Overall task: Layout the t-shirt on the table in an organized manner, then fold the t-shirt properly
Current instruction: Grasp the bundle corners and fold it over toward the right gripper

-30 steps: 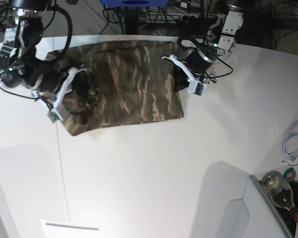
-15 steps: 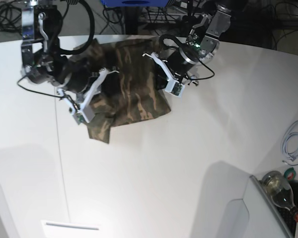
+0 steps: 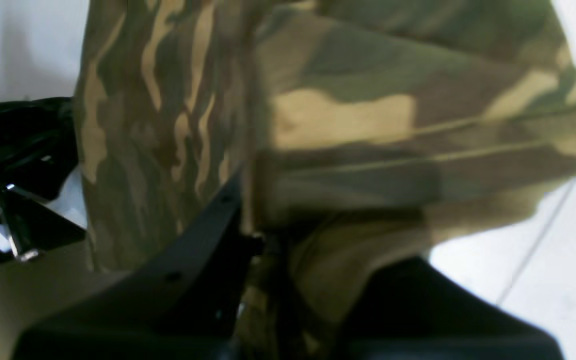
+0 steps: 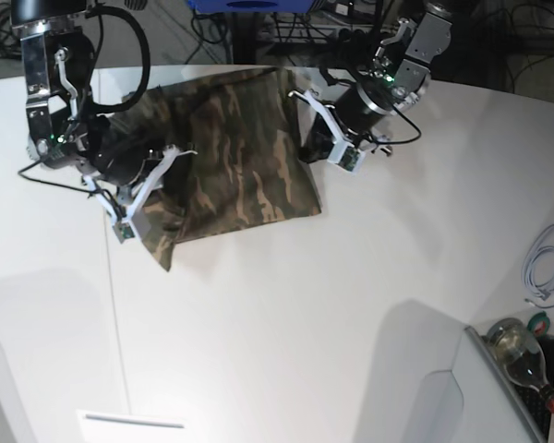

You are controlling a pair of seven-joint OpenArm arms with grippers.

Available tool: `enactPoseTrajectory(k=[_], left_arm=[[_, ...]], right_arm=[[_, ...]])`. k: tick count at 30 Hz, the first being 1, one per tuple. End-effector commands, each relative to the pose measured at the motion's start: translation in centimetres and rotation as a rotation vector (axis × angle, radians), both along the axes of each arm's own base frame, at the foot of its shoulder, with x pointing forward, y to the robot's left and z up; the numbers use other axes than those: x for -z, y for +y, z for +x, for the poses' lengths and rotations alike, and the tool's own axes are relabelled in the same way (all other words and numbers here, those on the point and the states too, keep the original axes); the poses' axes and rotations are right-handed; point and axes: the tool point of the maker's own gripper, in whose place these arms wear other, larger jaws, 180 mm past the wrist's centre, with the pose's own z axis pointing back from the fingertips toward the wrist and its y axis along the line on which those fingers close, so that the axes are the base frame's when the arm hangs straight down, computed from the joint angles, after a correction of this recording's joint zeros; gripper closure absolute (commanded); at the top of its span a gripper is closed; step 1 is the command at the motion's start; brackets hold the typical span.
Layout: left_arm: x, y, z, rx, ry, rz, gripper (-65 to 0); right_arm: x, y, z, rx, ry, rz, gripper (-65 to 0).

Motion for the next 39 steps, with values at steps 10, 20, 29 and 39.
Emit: enactPoseTrajectory(k=[10, 20, 29, 39], left_arm=[[-0.7, 2.6, 1.9, -0.057, -0.005, 0.035, 0.0], [-0.9, 2.2, 2.6, -0.049, -0.01, 0.035, 0.0], [-1.0, 2.5, 2.7, -0.058, -0.014, 0.035, 0.0], [-1.2, 6.5, 3.0, -0.138, -0.02, 0.073, 0.0]], right_arm=[[-0.6, 0.6, 0.6, 0.009, -0.006, -0.021, 0.0], [-0.1, 1.1, 1.0, 0.143, 0.047, -0.042, -4.4], [-0.3, 4.0, -0.2, 0.039, 0.015, -0.047, -33.5], [0.2, 7.8, -2.0, -0.095, 0.032, -0.041, -34.1]])
